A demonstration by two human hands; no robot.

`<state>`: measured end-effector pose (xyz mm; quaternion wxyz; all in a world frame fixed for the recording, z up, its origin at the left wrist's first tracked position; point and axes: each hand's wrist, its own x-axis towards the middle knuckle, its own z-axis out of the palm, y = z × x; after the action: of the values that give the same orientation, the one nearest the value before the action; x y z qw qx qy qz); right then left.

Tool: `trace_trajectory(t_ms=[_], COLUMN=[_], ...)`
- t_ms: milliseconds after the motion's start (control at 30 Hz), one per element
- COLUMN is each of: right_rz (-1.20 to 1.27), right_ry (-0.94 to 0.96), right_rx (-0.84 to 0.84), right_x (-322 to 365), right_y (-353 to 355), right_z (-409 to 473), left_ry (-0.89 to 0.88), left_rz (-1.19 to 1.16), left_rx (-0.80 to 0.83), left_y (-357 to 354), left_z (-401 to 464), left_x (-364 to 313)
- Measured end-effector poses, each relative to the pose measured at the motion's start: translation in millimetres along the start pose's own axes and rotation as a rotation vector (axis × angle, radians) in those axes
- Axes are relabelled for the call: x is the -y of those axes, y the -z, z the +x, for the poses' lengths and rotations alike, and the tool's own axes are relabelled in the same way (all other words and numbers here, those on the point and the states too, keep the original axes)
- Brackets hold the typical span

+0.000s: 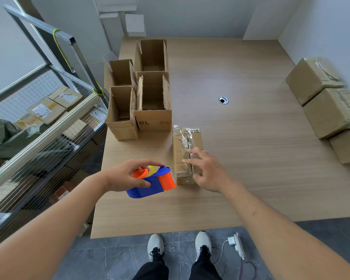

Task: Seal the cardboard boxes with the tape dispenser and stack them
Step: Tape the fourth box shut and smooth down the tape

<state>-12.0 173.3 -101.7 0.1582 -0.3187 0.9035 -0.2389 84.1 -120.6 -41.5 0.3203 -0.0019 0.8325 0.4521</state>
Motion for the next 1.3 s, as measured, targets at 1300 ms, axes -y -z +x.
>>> trace_trajectory(t_ms=[1300], right_rz=[0.748], right_ry=[-0.642], right_rx=[-0.437], right_x=[-14.2], right_y=[13.1], right_z=[-66.5], left_ry=[0.120], left_rz=[0.202], left_rx=[0.127], left_y=[4.4], left_z=[6.4], left_x=[-2.6])
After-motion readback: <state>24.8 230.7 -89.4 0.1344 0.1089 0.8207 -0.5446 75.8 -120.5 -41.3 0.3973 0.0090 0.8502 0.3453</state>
